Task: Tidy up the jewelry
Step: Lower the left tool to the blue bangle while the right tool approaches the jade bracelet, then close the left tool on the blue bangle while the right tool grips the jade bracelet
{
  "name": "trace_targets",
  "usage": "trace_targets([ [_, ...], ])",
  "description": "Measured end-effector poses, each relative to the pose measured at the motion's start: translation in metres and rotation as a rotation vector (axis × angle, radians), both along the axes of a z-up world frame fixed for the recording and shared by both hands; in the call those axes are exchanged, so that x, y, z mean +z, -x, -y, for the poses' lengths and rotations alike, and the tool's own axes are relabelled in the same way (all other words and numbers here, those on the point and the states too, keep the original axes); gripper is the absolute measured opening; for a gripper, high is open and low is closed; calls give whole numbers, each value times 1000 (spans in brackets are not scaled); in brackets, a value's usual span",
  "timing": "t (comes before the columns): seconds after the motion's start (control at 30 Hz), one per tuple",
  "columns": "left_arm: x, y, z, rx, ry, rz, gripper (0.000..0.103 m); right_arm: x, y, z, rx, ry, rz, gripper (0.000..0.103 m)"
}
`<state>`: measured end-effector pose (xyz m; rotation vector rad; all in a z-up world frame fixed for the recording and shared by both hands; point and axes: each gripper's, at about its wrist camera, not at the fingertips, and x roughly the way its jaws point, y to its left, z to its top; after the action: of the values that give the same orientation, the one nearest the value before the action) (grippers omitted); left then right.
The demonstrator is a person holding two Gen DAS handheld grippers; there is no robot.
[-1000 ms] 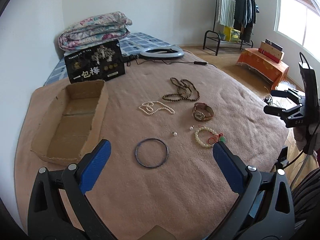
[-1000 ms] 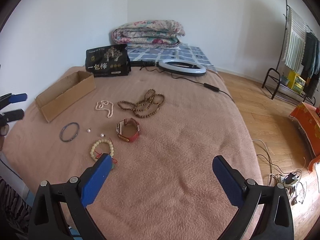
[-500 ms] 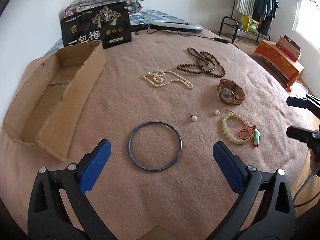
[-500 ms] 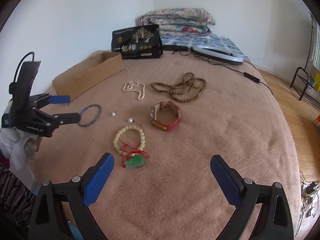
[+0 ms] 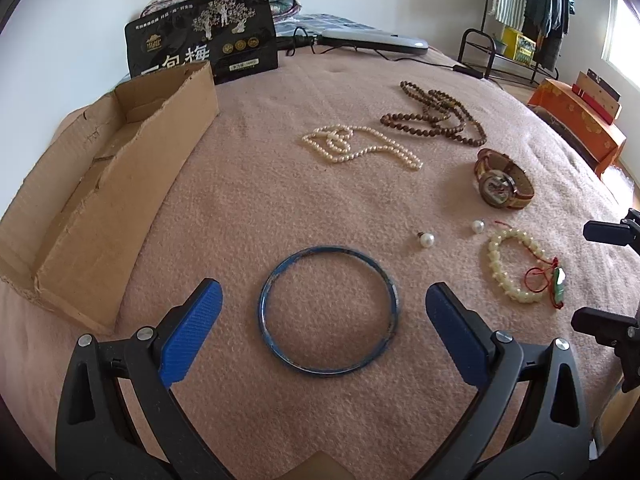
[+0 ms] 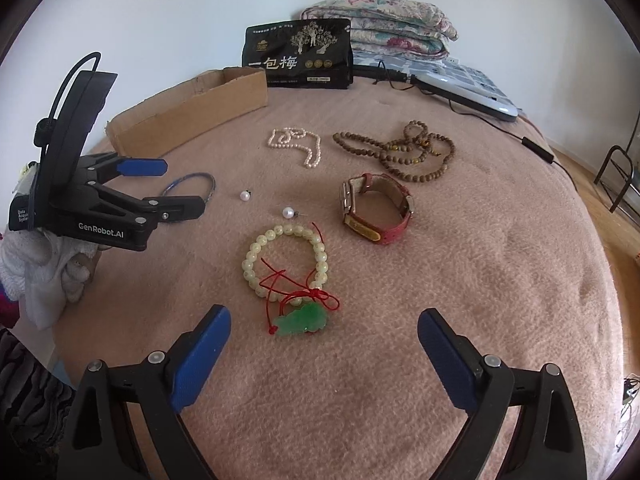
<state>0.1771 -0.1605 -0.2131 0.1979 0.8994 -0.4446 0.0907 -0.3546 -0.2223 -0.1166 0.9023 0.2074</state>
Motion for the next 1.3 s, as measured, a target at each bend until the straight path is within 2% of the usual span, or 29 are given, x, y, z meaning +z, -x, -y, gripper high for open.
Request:
trace_targets([
  [0.17,-7,-7,-2,3,4,-34,100,-6,-5,-2,6,2,-14,95],
  [0.27,-10,-7,-3,4,11,-45,97,-8,-8,-1,6,-11,-34,89],
  [0.7,-11,-5,-1,0,10,-28,87,-14,-11,-8,55,-25,-60,57],
  [0.9,-12,-5,0,-4,15,-21,85,-16,-11,-17,79,18,-57,43],
  [1.0,-11,-5,-1,-4,21,-20,82,-15,-10,-18,83,25,-55,33],
  [1.2,-11,-4,-2,-10,31,-17,74,-13,-6,-19,79,30,-50,31],
  [1.3,-11,-3,-2,-12,33,-17,74,-10,-4,-18,66,25,-43,31],
])
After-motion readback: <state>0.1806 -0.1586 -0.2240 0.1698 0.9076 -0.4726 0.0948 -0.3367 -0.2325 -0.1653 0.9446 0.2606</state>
